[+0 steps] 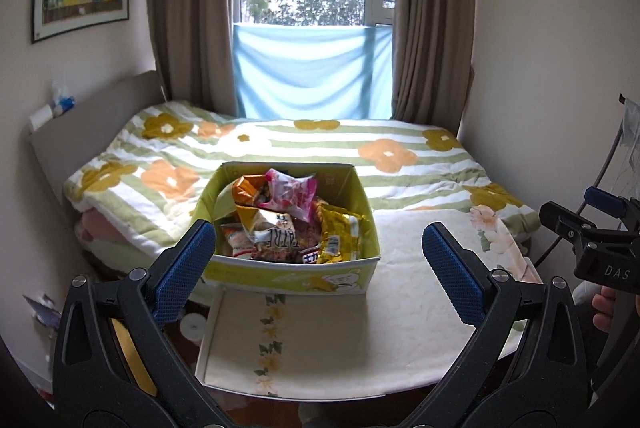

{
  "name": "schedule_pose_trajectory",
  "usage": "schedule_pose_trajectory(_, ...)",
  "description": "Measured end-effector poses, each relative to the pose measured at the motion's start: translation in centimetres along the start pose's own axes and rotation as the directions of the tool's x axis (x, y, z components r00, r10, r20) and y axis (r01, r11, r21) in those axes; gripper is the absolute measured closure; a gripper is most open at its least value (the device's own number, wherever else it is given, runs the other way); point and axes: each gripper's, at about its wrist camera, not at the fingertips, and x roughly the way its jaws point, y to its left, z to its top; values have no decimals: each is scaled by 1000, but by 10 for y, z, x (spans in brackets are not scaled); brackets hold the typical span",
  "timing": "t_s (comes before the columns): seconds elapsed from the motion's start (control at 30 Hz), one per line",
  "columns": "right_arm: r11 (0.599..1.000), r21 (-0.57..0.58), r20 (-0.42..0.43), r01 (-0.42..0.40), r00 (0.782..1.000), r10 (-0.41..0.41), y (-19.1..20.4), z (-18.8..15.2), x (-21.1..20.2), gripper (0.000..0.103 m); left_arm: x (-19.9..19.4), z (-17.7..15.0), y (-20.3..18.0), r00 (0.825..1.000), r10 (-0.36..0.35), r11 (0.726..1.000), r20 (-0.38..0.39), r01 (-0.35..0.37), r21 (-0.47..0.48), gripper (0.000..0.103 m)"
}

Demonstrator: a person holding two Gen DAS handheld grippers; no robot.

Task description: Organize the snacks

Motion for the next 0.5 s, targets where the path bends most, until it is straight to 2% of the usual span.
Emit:
schedule_pose_trajectory(0.13, 1000, 29, 8, 9, 1000, -9, -8, -5, -8, 1, -7, -1, -12, 1000, 2, 1000, 13, -3, 29, 0)
schedule_pose_trajectory(0.5, 999, 33, 23, 41, 999, -41, -12, -11, -18, 1, -12, -1, -18, 1000, -4, 999, 20, 3, 35, 0)
